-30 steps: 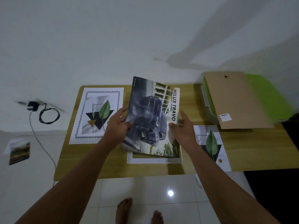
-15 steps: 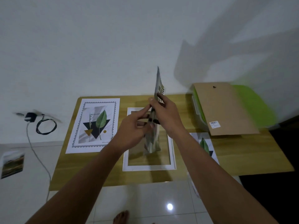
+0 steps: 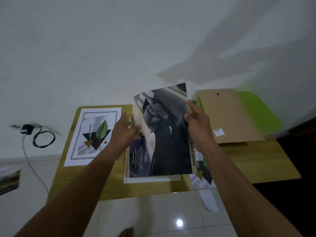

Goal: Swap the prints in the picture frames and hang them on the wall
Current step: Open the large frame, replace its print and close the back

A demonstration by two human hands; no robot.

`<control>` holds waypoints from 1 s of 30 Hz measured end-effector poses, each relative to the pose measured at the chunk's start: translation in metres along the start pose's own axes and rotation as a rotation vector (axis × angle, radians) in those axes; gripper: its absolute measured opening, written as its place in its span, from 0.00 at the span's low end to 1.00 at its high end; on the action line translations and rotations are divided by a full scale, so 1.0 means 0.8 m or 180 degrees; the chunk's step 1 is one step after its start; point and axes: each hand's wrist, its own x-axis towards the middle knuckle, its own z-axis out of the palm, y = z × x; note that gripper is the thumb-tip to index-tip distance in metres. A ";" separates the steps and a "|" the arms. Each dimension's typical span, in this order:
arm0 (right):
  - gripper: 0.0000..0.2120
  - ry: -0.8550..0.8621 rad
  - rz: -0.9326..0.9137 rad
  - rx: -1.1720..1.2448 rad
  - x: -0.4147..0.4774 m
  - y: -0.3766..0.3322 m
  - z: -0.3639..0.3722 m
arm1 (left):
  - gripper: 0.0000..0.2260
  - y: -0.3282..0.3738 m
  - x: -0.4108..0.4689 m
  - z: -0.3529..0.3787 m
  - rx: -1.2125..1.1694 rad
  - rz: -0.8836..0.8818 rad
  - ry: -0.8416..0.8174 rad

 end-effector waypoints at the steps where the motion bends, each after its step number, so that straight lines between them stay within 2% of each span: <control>1: 0.23 -0.0003 0.0032 -0.0081 0.001 0.007 -0.006 | 0.34 -0.002 -0.001 -0.002 -0.0097 0.0013 -0.0085; 6: 0.25 -0.0212 0.0077 -0.0806 -0.013 0.051 -0.032 | 0.34 -0.022 -0.022 0.005 0.0209 0.0139 -0.0211; 11: 0.35 -0.0619 0.0463 -0.0930 -0.043 0.108 -0.067 | 0.32 -0.047 -0.049 0.033 0.0320 0.0072 -0.0473; 14: 0.34 -0.0629 0.0619 -0.0897 -0.057 0.127 -0.086 | 0.34 -0.061 -0.060 0.051 0.0450 -0.0017 -0.0659; 21: 0.37 -0.0336 0.0922 -0.1074 -0.072 0.169 -0.142 | 0.32 -0.072 -0.083 0.109 0.0584 0.0075 -0.0946; 30: 0.35 -0.0374 0.0975 -0.1684 -0.061 0.227 -0.226 | 0.27 -0.075 -0.117 0.211 0.0778 0.0018 -0.0831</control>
